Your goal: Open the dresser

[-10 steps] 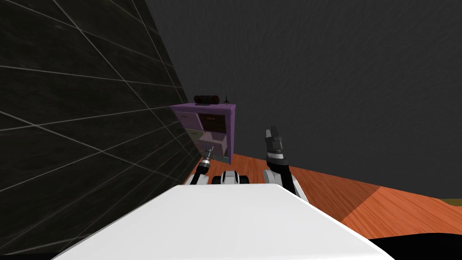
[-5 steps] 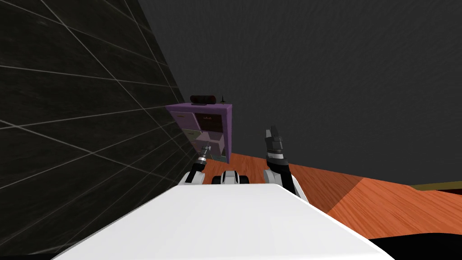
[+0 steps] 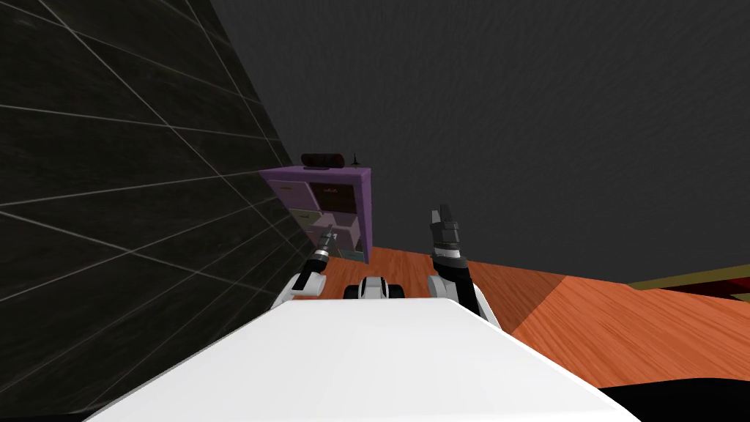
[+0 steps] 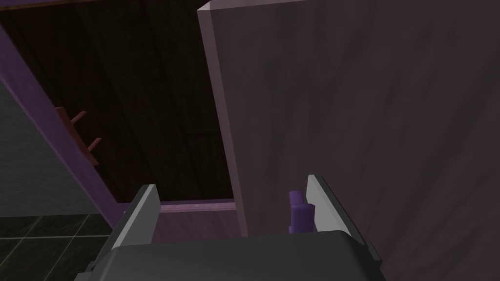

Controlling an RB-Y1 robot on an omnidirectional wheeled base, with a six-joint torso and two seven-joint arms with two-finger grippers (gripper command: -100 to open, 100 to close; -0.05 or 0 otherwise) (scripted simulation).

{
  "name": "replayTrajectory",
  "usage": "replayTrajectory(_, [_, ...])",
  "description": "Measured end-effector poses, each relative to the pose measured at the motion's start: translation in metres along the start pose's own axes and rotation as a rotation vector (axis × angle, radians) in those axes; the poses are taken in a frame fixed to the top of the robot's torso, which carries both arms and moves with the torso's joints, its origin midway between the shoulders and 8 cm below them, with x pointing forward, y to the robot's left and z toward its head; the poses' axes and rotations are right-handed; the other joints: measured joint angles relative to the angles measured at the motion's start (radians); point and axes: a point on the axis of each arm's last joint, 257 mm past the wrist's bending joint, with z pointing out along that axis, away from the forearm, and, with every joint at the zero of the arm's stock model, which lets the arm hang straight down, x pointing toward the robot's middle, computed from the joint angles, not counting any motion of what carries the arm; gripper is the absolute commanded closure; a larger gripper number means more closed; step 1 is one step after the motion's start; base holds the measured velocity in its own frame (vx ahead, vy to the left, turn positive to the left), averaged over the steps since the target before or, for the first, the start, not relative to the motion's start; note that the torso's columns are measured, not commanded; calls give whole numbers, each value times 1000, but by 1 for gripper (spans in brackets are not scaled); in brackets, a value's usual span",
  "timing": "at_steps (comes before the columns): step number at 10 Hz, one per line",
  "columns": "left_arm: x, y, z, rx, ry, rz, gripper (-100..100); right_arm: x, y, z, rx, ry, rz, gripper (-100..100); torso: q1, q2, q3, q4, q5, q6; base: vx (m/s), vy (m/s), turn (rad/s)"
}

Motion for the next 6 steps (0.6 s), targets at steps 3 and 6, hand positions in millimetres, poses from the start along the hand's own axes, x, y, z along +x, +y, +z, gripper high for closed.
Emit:
replayTrajectory(3, [-2, 3, -1, -10, -3, 0, 0, 0, 0, 0, 0, 0, 0, 0, 1, -2, -1, -3, 2, 0, 0, 0, 0])
replayTrajectory(6, [-2, 4, -1, -12, -3, 0, 0, 0, 0, 0, 0, 0, 0, 0, 1, -2, -1, -3, 2, 0, 0, 0, 0])
